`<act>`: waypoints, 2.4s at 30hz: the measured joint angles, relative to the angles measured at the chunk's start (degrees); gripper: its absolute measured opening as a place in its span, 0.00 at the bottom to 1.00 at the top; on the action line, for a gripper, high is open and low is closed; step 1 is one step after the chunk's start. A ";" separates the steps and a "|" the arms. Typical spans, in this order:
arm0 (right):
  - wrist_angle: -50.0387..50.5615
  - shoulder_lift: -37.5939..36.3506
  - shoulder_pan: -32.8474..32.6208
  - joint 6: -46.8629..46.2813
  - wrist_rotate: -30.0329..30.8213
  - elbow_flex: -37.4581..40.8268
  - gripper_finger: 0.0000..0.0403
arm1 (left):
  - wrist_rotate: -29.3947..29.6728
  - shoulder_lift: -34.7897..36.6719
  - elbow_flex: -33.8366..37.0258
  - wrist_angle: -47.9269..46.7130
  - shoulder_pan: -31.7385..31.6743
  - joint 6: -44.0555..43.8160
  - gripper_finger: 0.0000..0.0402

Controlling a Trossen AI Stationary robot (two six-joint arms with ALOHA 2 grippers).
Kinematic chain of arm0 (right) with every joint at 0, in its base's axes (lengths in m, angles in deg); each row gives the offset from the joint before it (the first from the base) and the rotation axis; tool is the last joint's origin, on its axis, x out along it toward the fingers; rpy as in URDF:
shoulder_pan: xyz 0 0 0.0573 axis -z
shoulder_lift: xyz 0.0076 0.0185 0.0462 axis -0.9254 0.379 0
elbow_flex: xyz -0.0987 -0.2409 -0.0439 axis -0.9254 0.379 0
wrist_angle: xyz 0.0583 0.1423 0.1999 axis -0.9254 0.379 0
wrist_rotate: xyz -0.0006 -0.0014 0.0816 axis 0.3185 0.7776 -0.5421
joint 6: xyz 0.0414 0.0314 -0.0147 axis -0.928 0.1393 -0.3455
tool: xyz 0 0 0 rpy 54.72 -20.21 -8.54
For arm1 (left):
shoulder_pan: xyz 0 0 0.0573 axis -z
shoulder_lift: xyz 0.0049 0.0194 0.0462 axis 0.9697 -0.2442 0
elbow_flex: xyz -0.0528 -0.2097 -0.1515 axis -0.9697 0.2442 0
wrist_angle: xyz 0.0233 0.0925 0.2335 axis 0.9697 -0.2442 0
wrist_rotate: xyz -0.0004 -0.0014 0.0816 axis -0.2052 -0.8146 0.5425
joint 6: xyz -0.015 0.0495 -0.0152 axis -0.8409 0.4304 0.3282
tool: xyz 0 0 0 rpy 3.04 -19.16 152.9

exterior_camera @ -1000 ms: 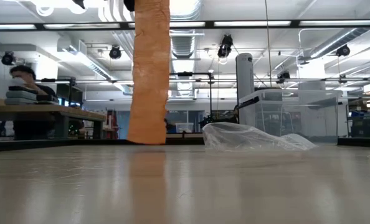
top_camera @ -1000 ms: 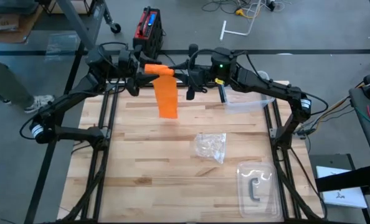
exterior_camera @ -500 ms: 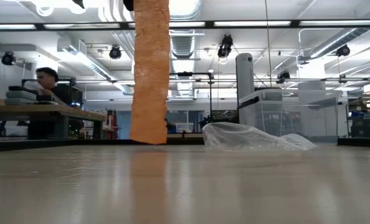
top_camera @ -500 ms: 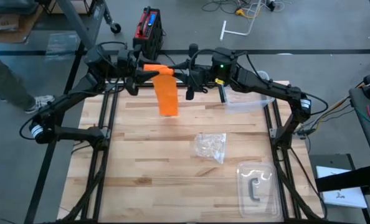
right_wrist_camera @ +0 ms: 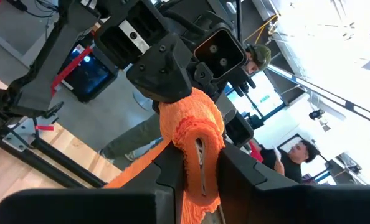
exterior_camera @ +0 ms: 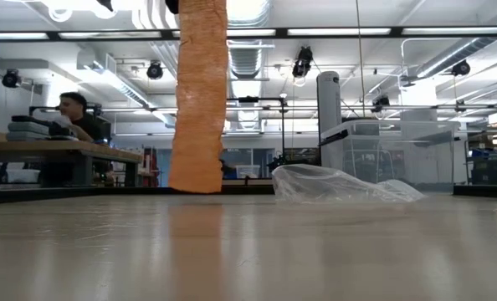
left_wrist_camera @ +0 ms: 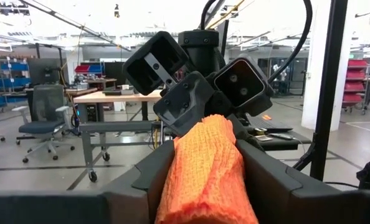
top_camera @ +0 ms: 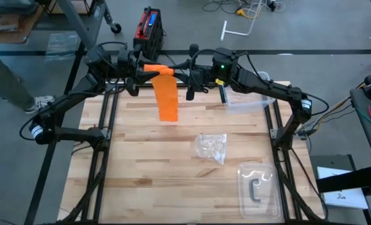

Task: Roll bandage
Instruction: Roll the orange bandage

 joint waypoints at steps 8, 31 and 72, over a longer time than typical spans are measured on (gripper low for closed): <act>-0.03 0.00 0.00 -0.68 0.06 0.00 0.22 | -0.13 0.00 0.00 0.24 0.00 0.67 0.31; -0.14 0.00 0.04 -14.27 2.27 -0.11 0.11 | -0.52 0.51 0.04 0.49 0.39 42.14 0.74; -1.98 0.22 0.02 -25.05 -2.06 -0.20 0.12 | -0.74 -1.22 0.04 1.64 1.96 49.69 0.65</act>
